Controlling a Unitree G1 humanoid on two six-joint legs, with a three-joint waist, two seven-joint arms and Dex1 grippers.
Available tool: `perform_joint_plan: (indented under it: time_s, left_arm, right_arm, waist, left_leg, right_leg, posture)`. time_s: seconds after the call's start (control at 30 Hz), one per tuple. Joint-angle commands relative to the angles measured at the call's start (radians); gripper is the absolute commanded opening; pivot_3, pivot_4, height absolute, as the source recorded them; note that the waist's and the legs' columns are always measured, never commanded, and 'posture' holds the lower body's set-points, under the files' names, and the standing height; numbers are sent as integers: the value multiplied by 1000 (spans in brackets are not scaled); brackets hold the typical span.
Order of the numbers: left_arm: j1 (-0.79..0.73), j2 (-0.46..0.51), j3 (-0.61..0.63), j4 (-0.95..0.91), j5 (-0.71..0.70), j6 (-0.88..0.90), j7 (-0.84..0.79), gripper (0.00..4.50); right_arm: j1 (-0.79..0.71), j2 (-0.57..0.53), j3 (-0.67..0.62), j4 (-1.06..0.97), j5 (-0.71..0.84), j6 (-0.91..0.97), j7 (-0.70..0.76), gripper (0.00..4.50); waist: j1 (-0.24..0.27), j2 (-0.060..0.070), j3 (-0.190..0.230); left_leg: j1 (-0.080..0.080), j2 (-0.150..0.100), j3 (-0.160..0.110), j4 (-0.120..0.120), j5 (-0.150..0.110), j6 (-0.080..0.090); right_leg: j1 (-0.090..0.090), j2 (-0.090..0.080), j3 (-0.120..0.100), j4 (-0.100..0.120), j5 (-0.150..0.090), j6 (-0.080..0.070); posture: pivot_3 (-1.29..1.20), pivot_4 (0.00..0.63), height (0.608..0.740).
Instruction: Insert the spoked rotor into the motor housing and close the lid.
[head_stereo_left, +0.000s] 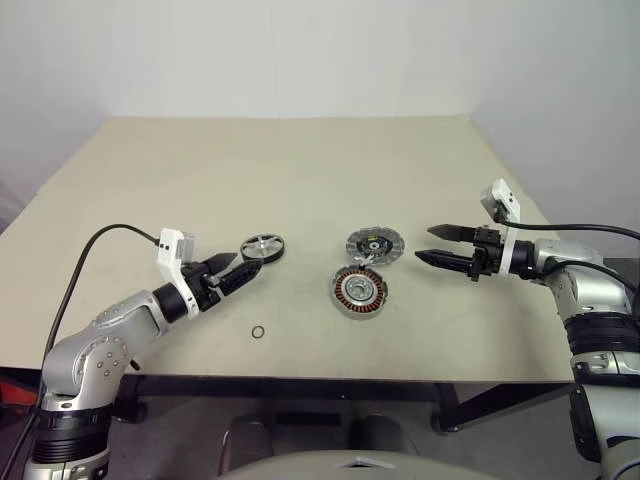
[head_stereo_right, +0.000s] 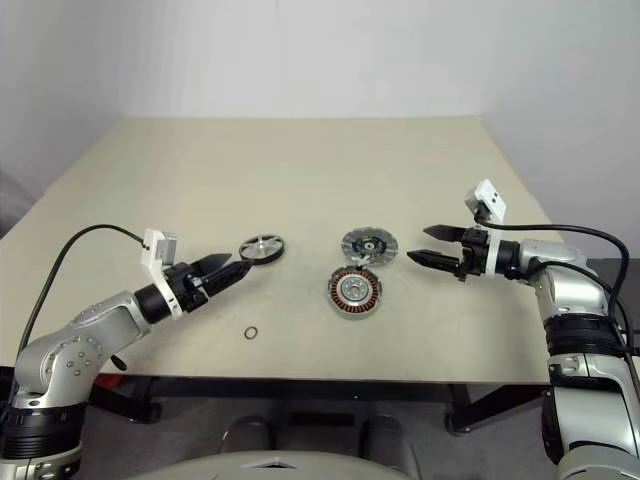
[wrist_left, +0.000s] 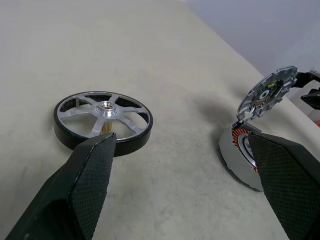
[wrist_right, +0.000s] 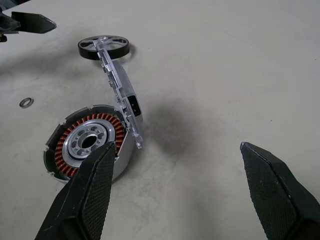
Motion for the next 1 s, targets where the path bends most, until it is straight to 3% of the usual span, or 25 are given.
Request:
perform_joint_plan:
  time_s: [0.03,0.43,0.53,0.7,1.0]
  left_arm:
    - [6,21,-6,-46,-5,-2,-19,4488]
    - [31,85,-21,-56,14,-12,-60,4488]
    - [42,150,-153,-84,154,-79,-113,4488]
    - [44,198,-295,-89,255,-139,-202,4488]
    - [48,255,-320,-67,333,-200,-289,4488]
  right_arm:
    - [-9,2,-7,-41,19,1,-2,4500]
    - [-14,11,-5,-36,17,-3,-9,4500]
    - [-26,24,0,-32,15,-5,-16,4500]
    - [-43,38,6,-21,12,-12,-25,4500]
    - [-45,40,3,-16,13,-20,-34,4500]
  waist:
    - [0,0,0]
    - [0,0,0]
    - [0,0,0]
    - [0,0,0]
    - [-1,0,0]
  left_leg:
    - [0,0,0,0,0,0]
    - [0,0,0,0,0,0]
    - [0,0,0,0,0,0]
    - [0,0,0,0,0,0]
    - [0,0,0,0,0,0]
  right_leg:
    - [0,0,0,0,0,0]
    - [0,0,0,0,0,0]
    - [0,0,0,0,0,0]
    - [0,0,0,0,0,0]
    - [0,0,0,1,0,0]
  posture:
    - [0,0,740]
    - [0,0,740]
    - [0,0,740]
    - [0,0,740]
    - [0,0,740]
